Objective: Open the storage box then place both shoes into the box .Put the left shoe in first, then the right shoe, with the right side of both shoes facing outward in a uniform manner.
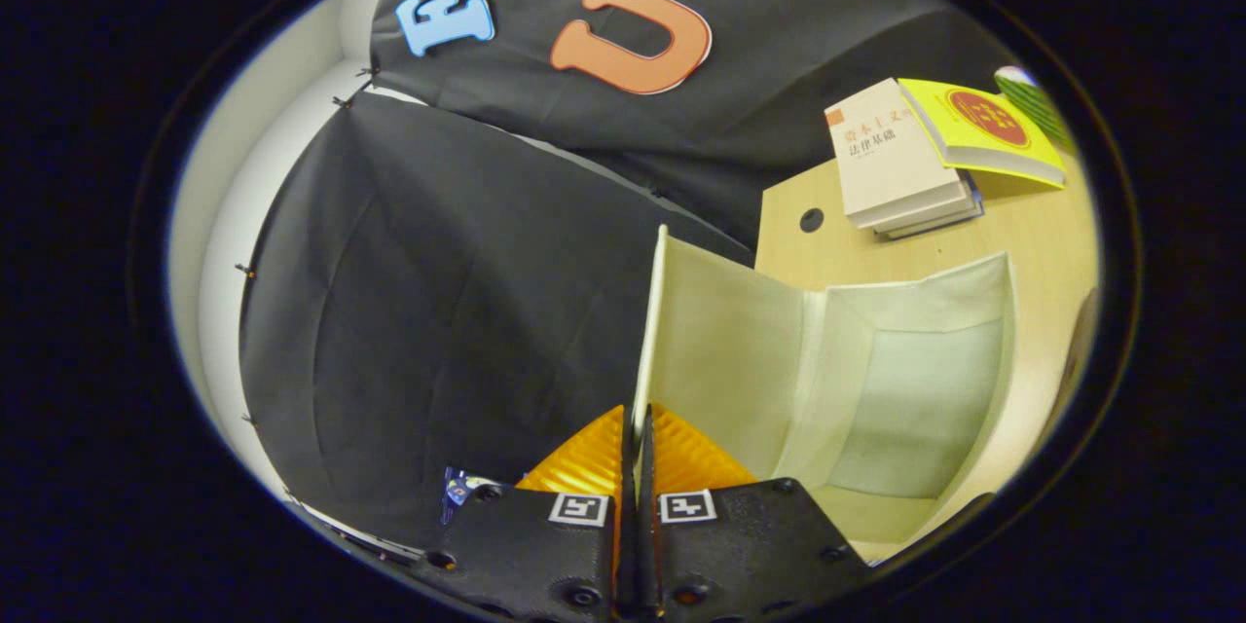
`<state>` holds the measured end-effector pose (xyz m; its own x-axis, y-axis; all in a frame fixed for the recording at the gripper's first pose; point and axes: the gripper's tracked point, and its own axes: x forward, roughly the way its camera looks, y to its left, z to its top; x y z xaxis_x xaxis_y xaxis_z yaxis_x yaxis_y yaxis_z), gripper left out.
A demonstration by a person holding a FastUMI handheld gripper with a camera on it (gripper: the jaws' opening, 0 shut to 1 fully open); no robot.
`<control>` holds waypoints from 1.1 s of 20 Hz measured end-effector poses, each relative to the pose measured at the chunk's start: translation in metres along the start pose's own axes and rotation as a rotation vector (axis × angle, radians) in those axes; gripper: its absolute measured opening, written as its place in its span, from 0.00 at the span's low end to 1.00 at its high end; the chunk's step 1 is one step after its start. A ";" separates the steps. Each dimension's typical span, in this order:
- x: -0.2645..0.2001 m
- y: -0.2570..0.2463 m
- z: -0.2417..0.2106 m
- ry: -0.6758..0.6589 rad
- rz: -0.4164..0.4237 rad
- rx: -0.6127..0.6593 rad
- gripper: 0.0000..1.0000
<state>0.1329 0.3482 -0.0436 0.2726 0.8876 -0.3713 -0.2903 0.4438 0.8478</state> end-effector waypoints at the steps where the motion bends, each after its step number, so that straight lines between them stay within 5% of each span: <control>1: 0.009 0.002 -0.003 0.004 -0.006 0.006 0.06; 6: 0.055 0.011 -0.017 0.023 -0.034 -0.066 0.13; 9: 0.075 0.011 -0.046 0.105 -0.055 -0.037 0.55; 12: 0.074 -0.027 -0.033 0.035 -0.204 -0.105 1.00; 22: 0.015 -0.066 -0.020 0.021 -0.338 -0.120 1.00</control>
<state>0.1379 0.3348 -0.1126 0.3532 0.6901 -0.6317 -0.2927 0.7228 0.6260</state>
